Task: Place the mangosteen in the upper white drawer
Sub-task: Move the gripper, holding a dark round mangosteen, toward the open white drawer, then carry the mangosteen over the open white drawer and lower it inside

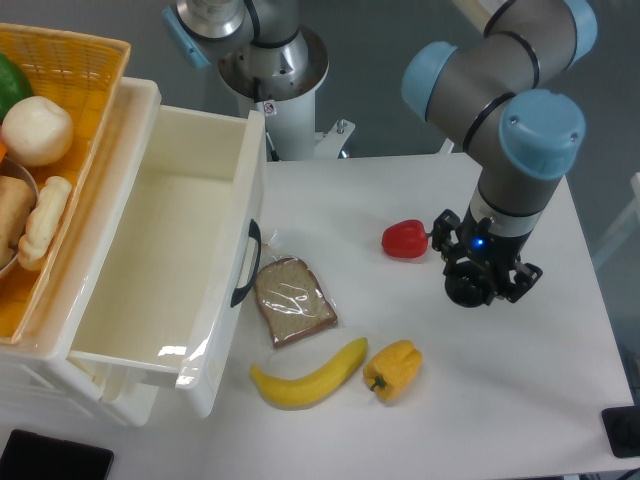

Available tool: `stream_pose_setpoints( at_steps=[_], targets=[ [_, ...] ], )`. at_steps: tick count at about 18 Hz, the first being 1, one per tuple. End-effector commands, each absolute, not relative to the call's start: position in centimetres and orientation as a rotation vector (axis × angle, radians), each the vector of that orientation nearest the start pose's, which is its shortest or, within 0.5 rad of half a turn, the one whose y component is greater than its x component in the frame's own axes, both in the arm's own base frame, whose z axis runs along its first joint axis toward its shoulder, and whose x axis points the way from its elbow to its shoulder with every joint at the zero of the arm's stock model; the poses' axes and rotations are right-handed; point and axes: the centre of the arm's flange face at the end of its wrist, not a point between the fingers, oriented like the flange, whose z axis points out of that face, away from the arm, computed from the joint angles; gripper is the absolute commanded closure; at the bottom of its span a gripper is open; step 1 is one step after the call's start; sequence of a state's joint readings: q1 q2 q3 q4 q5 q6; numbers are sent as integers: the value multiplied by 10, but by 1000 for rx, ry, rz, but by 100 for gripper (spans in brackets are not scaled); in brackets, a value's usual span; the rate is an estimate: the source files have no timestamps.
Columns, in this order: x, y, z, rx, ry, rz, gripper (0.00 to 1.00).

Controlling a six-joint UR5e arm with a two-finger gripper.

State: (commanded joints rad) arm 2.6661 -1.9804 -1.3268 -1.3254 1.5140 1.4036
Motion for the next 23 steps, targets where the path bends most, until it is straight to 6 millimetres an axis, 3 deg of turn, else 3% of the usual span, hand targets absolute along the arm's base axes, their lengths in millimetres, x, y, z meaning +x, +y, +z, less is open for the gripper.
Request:
stream_pose_setpoints(
  at_steps=[4, 7, 10, 16, 19, 23],
  targets=[
    [-514, 430, 408, -3007, 463, 96, 99],
    [-489, 434, 418, -2933, 380, 38, 96],
    [-451, 428, 444, -2877, 386, 36, 97],
    [-367, 444, 514, -2700, 382, -9, 97],
    [-315, 446, 544, -2617, 406, -13, 97],
    [-271, 465, 544, -2602, 473, -50, 95]
  ],
)
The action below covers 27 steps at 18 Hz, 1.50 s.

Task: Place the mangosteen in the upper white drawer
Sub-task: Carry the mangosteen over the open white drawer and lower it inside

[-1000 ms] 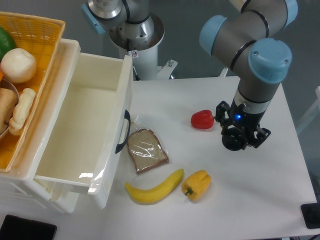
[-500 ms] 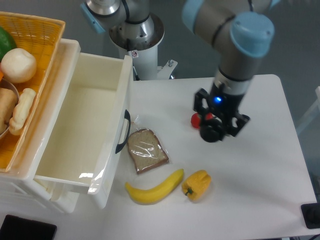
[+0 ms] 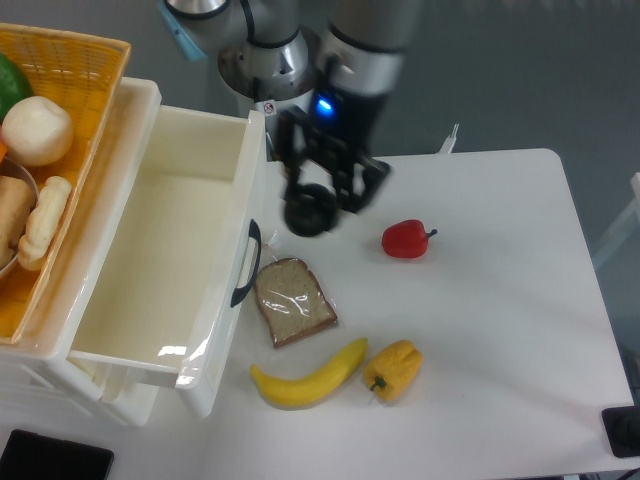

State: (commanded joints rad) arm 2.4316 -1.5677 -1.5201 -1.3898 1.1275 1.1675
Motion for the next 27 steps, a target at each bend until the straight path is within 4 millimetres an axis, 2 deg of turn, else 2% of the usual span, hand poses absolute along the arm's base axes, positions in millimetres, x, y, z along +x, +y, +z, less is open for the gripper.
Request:
stream_pose_setpoints(
  at_steps=[4, 7, 11, 15, 20, 21, 23, 25, 27],
  targets=[
    [-245, 478, 536, -2602, 533, -88, 95],
    [-224, 490, 515, -2607, 595, -142, 92],
    [-207, 505, 491, -2616, 658, -202, 91],
    [-197, 519, 475, -2618, 710, -238, 89],
    [-200, 527, 459, -2613, 776, -260, 85],
    [-201, 528, 457, -2610, 791, -262, 83],
    [-202, 529, 454, -2608, 805, -263, 71],
    [-204, 532, 449, -2612, 807, -273, 52],
    [-206, 534, 447, -2612, 807, -274, 43]
  ],
)
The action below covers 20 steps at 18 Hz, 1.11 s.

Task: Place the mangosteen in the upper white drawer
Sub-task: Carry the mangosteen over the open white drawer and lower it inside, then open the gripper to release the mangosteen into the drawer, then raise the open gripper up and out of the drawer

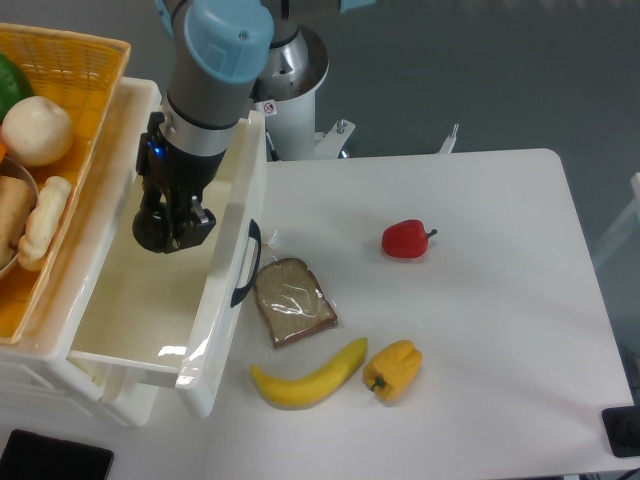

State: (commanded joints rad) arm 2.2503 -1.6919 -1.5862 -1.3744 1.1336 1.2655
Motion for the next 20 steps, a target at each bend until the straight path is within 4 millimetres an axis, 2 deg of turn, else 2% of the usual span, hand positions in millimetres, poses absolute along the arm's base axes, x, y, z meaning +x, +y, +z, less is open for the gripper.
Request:
stream_pose_setpoints(
  at_steps=[2, 3, 4, 13, 17, 20],
  targets=[
    [-209, 538, 446, -2610, 808, -269, 22],
    [-210, 540, 448, -2601, 809, -246, 8],
    [-211, 541, 450, -2593, 810, -224, 0],
    [-225, 539, 474, -2577, 766, -168, 0],
    [-288, 511, 503, -2587, 576, -58, 0],
    [-347, 476, 503, -2619, 344, -24, 0]
  ],
)
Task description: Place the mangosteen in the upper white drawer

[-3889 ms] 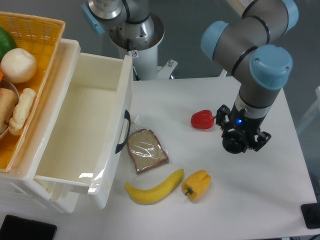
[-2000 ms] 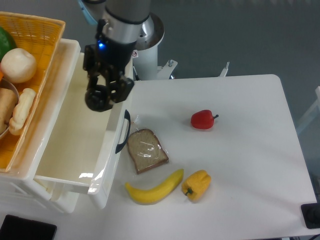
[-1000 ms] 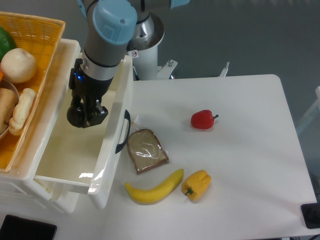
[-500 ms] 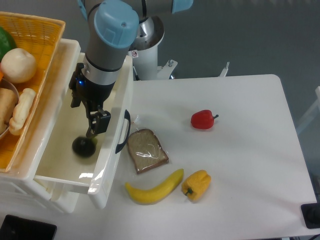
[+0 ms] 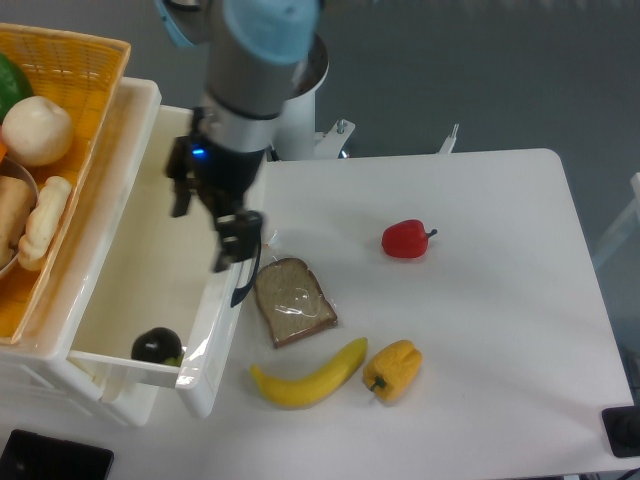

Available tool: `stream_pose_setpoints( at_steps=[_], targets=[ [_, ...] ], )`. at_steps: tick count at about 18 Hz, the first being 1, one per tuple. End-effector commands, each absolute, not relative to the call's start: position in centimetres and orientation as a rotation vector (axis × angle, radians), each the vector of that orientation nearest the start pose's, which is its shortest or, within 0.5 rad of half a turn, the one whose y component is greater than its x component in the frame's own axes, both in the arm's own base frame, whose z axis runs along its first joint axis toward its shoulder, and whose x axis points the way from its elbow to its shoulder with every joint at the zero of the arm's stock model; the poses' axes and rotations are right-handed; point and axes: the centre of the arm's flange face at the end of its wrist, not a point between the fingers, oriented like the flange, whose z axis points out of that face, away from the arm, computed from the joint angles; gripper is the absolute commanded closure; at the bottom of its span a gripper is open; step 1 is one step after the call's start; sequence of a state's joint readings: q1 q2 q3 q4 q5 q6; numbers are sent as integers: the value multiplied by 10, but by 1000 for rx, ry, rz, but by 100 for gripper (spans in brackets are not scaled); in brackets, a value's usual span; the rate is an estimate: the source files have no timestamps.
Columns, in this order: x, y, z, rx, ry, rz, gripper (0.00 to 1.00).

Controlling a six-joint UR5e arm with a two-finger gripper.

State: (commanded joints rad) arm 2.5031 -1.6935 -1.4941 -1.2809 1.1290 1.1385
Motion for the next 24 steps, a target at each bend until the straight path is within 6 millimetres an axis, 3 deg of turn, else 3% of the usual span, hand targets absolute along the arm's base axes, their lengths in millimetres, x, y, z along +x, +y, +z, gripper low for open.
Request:
stream_pose_setpoints(
  at_steps=[5, 8, 14, 17, 20, 24],
  targets=[
    [-444, 419, 467, -2659, 103, -3, 0],
    [-478, 405, 434, -2688, 157, 12, 0],
    [-515, 398, 369, -2912, 222, 53, 0],
    [-525, 399, 355, -2931, 238, 41, 0],
    [-534, 401, 326, -3022, 259, 28, 0],
    [-538, 401, 309, -3065, 422, 22, 0]
  ],
)
